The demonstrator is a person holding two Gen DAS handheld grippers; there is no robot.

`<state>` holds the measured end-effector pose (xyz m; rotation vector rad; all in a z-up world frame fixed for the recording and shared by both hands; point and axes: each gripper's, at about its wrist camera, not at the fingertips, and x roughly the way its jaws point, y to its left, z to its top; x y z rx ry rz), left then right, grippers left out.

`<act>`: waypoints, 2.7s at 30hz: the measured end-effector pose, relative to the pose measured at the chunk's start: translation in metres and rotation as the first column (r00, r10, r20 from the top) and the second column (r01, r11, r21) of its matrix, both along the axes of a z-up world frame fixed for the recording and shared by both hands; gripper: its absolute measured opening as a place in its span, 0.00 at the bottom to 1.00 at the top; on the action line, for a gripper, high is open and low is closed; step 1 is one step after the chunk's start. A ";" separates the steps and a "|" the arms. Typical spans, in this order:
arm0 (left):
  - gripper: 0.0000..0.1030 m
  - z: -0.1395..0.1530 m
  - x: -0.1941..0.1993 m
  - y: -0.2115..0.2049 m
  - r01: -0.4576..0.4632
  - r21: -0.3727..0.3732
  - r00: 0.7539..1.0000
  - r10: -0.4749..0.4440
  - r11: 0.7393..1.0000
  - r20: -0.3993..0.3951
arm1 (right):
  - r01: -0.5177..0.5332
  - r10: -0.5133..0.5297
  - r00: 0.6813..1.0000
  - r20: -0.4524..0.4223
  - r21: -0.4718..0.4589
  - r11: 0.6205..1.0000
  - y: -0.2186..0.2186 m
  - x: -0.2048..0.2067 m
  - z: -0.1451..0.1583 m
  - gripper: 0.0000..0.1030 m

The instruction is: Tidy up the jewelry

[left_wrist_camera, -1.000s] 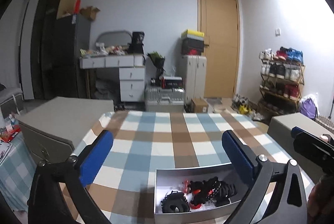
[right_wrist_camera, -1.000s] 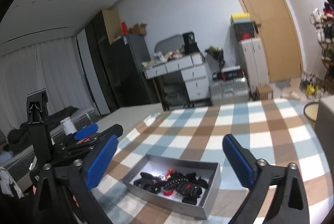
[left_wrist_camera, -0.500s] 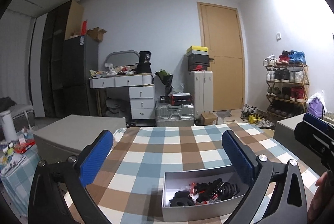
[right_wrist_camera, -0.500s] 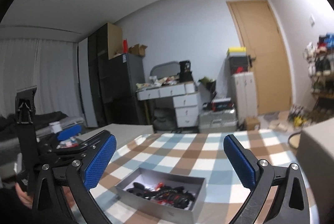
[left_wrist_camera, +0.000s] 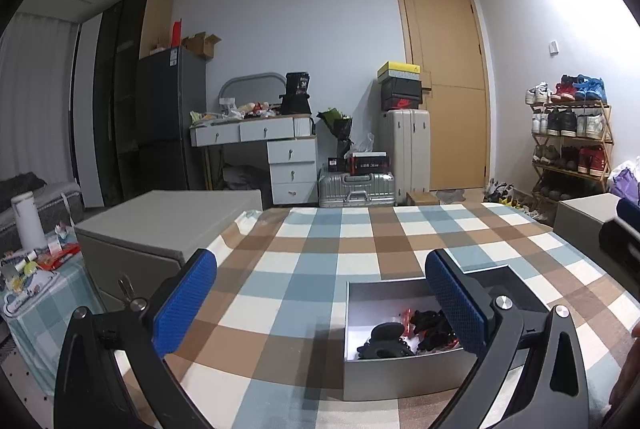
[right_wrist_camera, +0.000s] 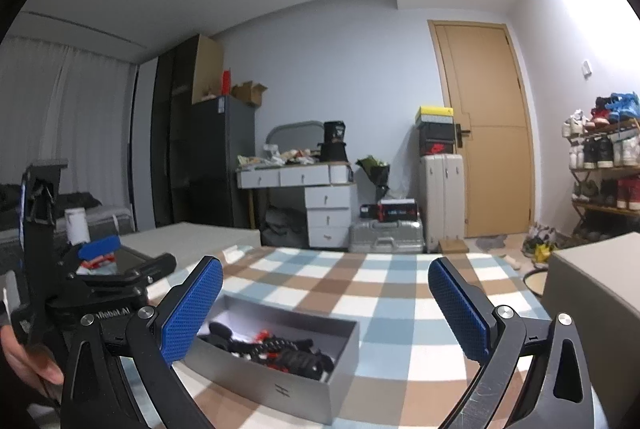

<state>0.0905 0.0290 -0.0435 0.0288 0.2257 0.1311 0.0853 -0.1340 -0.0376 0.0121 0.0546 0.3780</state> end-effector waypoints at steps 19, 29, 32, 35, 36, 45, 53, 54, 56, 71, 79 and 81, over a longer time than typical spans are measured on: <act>0.99 -0.005 -0.001 -0.002 0.020 -0.056 0.997 -0.025 0.998 -0.078 | -0.005 -0.017 0.980 -0.196 -0.112 0.994 0.015 0.032 -0.018 1.00; 0.99 -0.005 -0.002 -0.002 0.020 -0.057 0.997 -0.025 0.998 -0.079 | -0.009 -0.014 0.980 -0.197 -0.114 0.993 0.018 0.036 -0.017 1.00; 0.99 -0.005 -0.001 -0.002 0.020 -0.057 0.997 -0.025 0.998 -0.079 | -0.009 -0.013 0.980 -0.197 -0.113 0.994 0.017 0.036 -0.017 1.00; 0.99 -0.005 -0.002 -0.003 0.020 -0.057 0.997 -0.024 0.998 -0.080 | -0.009 -0.013 0.980 -0.197 -0.113 0.994 0.017 0.036 -0.017 1.00; 0.99 -0.003 -0.005 -0.004 0.020 -0.057 0.997 -0.024 0.998 -0.080 | -0.009 -0.013 0.980 -0.197 -0.112 0.994 0.017 0.036 -0.017 1.00; 0.99 -0.004 -0.003 -0.003 0.020 -0.057 0.997 -0.024 0.998 -0.080 | -0.009 -0.013 0.980 -0.196 -0.113 0.994 0.017 0.036 -0.017 1.00; 0.99 -0.005 -0.003 -0.003 0.020 -0.057 0.996 -0.024 0.998 -0.080 | -0.010 -0.012 0.980 -0.197 -0.112 0.994 0.018 0.036 -0.017 1.00; 0.99 -0.004 -0.003 -0.003 0.020 -0.057 0.996 -0.024 0.998 -0.080 | -0.010 -0.012 0.980 -0.197 -0.113 0.994 0.018 0.036 -0.017 1.00; 0.99 -0.004 -0.003 -0.003 0.020 -0.057 0.996 -0.024 0.998 -0.080 | -0.010 -0.012 0.980 -0.196 -0.112 0.994 0.017 0.036 -0.017 1.00; 0.99 -0.004 -0.003 -0.004 0.021 -0.058 0.996 -0.026 0.998 -0.081 | -0.010 -0.012 0.980 -0.197 -0.111 0.994 0.017 0.036 -0.017 1.00; 0.99 -0.004 -0.003 -0.004 0.021 -0.058 0.996 -0.026 0.998 -0.081 | -0.010 -0.012 0.980 -0.198 -0.110 0.994 0.017 0.036 -0.017 1.00; 0.99 -0.002 -0.006 -0.005 0.022 -0.058 0.996 -0.027 0.998 -0.081 | -0.010 -0.012 0.980 -0.198 -0.110 0.994 0.018 0.036 -0.017 1.00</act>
